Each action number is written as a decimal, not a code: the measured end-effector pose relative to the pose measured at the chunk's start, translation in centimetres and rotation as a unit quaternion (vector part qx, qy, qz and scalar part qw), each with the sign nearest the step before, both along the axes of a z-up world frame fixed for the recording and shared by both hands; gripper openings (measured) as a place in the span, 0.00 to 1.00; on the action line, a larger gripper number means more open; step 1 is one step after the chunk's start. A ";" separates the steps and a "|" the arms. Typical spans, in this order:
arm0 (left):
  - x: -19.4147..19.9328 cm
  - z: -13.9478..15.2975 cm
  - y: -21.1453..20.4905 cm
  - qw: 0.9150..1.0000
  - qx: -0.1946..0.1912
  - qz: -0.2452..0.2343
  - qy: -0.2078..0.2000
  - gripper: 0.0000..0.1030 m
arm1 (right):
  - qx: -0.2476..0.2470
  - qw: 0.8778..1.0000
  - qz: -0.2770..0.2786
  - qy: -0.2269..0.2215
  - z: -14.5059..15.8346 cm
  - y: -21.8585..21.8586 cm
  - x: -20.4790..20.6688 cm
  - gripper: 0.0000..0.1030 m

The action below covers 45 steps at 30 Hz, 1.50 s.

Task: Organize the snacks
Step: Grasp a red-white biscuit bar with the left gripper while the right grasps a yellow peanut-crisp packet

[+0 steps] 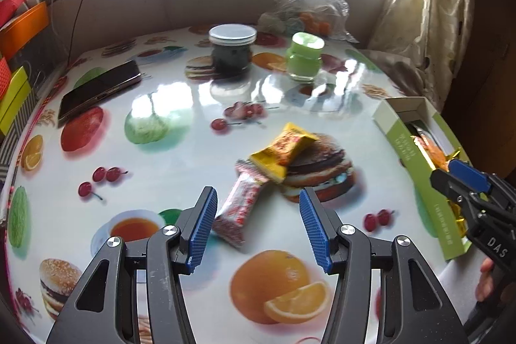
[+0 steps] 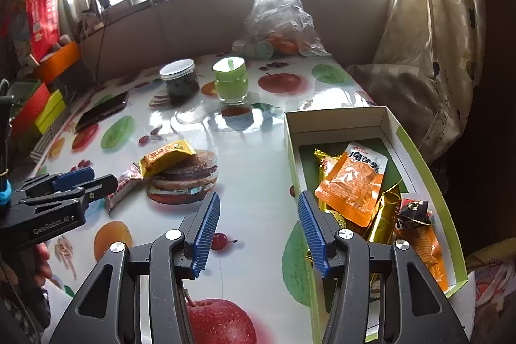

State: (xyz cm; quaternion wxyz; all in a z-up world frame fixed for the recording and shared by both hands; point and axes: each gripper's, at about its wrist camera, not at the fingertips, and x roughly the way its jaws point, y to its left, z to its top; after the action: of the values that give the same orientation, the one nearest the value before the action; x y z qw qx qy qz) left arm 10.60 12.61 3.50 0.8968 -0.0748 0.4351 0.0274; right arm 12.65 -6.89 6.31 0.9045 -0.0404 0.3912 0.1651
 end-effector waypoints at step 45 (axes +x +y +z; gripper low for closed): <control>0.5 -3.6 5.9 0.998 -0.041 0.036 0.026 0.25 | 0.045 0.993 0.002 0.112 -5.4 13.0 9.0 0.55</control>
State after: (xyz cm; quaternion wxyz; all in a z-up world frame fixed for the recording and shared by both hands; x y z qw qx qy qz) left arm 11.06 18.56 -0.08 0.8799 -0.1264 0.4559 0.0436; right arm 21.69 6.13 0.87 0.8556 0.0184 0.4820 0.1877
